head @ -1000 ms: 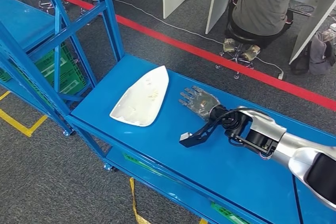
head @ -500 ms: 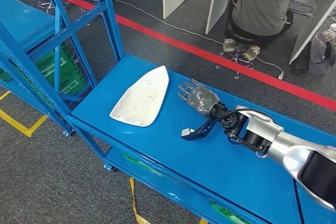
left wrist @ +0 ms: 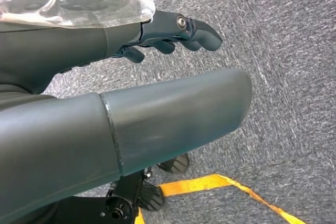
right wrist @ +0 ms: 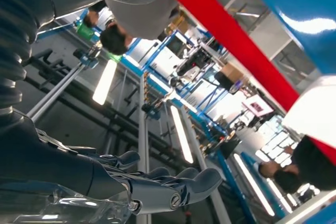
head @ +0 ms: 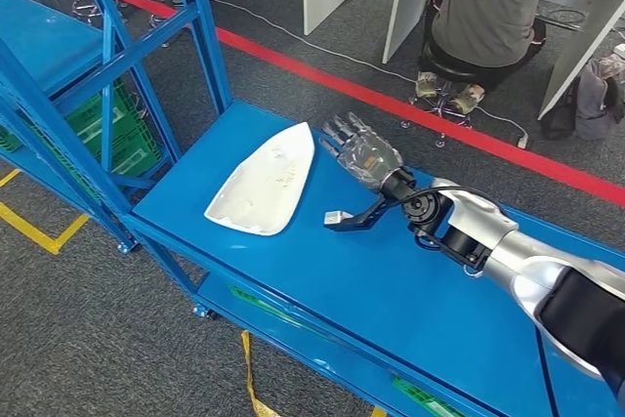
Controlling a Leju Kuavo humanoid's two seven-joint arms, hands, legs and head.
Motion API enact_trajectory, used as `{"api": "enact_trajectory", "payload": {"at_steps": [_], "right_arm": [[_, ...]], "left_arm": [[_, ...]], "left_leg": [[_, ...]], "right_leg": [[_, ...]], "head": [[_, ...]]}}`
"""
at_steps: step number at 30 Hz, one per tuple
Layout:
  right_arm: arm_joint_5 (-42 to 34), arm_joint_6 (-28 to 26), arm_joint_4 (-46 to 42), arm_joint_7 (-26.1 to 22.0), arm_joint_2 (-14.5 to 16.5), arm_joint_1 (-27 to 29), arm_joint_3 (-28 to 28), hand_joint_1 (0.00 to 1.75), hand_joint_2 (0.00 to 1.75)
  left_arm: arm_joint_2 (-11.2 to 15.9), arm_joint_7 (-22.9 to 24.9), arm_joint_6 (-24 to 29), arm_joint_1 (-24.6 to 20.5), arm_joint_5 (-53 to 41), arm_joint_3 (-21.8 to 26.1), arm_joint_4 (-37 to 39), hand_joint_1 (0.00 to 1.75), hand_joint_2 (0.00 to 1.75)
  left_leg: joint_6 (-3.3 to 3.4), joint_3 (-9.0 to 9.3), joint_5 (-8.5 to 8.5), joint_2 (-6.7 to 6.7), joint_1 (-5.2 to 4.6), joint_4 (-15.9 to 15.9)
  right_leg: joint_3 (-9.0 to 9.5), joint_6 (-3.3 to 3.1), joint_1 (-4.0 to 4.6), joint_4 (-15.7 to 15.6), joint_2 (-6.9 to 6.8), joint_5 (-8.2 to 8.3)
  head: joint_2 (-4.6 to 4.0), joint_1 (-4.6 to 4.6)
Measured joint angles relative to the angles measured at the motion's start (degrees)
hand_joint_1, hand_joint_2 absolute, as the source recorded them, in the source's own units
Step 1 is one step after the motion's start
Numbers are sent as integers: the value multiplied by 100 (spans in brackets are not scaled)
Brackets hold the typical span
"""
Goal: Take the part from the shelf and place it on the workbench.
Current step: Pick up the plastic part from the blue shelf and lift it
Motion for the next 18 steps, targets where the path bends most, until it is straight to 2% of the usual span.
{"api": "enact_trajectory", "payload": {"at_steps": [18], "right_arm": [[-262, -434, 689, -212, 509, -14, -139, 0, 175]], "left_arm": [[-30, 22, 44, -16, -81, 0, 0, 0, 0]], "left_leg": [[0, 0, 0, 0, 0, 0]], "right_leg": [[-1, 0, 0, 0, 0, 0]], "head": [[0, 1]]}}
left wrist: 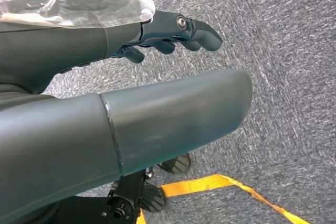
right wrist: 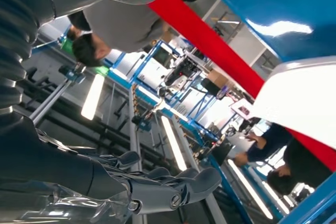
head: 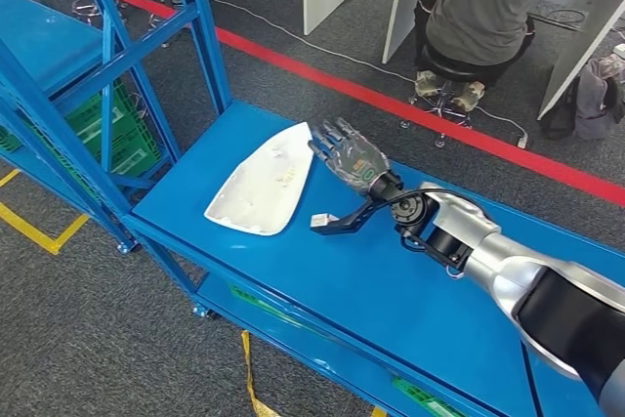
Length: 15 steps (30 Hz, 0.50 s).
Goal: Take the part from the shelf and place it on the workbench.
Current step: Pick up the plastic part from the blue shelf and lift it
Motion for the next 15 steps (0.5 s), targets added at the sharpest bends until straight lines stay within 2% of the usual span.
{"api": "enact_trajectory", "payload": {"at_steps": [7, 15], "right_arm": [[-50, -143, 288, -26, 189, -3, -5, 0, 175], [-173, -382, 867, -47, 554, -110, -13, 0, 175]], "left_arm": [[-3, 20, 6, -11, -43, 0, 0, 0, 0], [-26, 43, 14, -66, -103, 0, 0, 0, 0]], "left_leg": [[0, 0, 0, 0, 0, 0], [0, 0, 1, 0, 0, 0]], "right_leg": [[0, 0, 0, 0, 0, 0], [0, 0, 0, 0, -1, 0]], "head": [[0, 0], [-1, -1]]}}
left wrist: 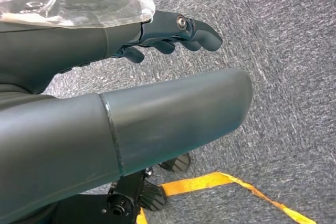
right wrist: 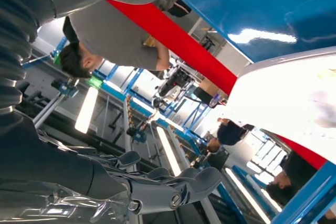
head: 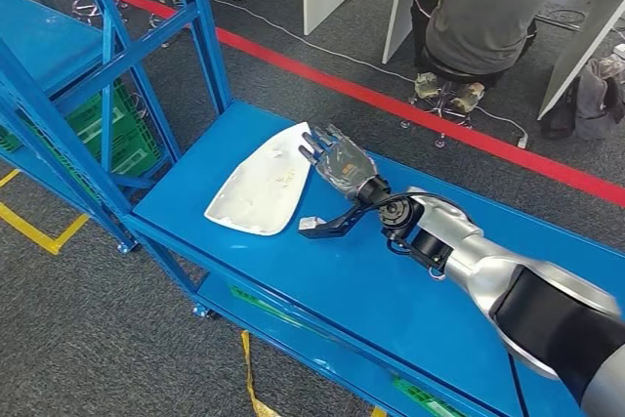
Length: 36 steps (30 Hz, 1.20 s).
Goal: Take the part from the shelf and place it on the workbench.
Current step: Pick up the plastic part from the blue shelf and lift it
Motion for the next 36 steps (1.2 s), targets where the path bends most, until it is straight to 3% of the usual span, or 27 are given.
{"api": "enact_trajectory", "payload": {"at_steps": [8, 21, 26, 36], "right_arm": [[-19, -110, 372, 29, 211, -79, -16, 0, 175], [-19, -131, 450, 33, 258, -102, -16, 0, 175], [-82, -297, 911, 102, 486, -189, -18, 0, 175], [-83, -425, 1263, 225, 631, -293, -20, 0, 175]], "left_arm": [[-15, 9, 1, -17, -29, 0, 0, 0, 0], [-19, 21, 1, -22, -39, 0, 0, 0, 0], [-36, 62, 31, -43, -77, 0, 0, 0, 0], [-56, 81, 69, -67, -157, 0, 0, 0, 0]], "left_leg": [[0, 0, 0, 1, 0, 0], [0, 0, 0, 1, 0, 0], [0, 0, 0, 1, 0, 0], [0, 1, 0, 1, 0, 0]], "right_leg": [[0, 0, 0, 0, 1, 0], [-1, 0, 0, 0, 2, 0], [-1, 0, 0, 1, 2, 0], [-1, 0, 0, 1, 2, 0]], "head": [[0, 1], [1, -1], [0, 1], [1, 1]]}}
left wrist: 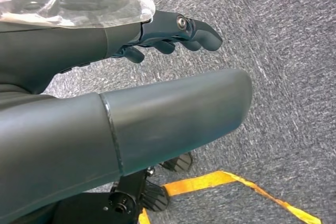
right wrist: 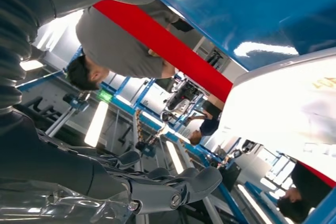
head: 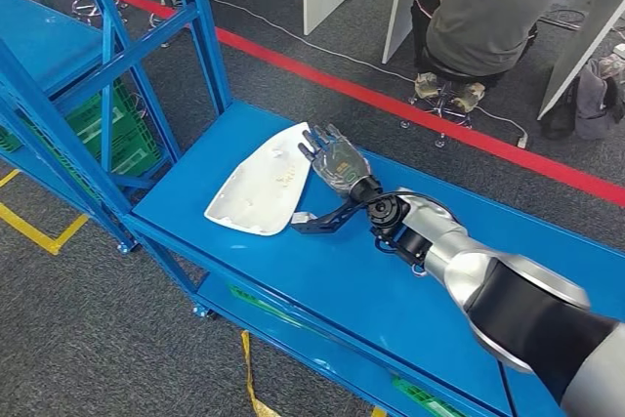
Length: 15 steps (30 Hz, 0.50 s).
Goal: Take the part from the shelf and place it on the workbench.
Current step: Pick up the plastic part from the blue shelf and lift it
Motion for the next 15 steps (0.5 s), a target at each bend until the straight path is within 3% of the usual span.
{"api": "enact_trajectory", "payload": {"at_steps": [15], "right_arm": [[21, -143, 668, 80, 311, -226, 1, 0, 175]], "left_arm": [[-63, 23, 27, -68, -91, 0, 0, 0, 0]], "left_leg": [[0, 1, 0, 2, 0, 0]], "right_leg": [[-1, 0, 0, 0, 2, 0]], "head": [[0, 0]]}}
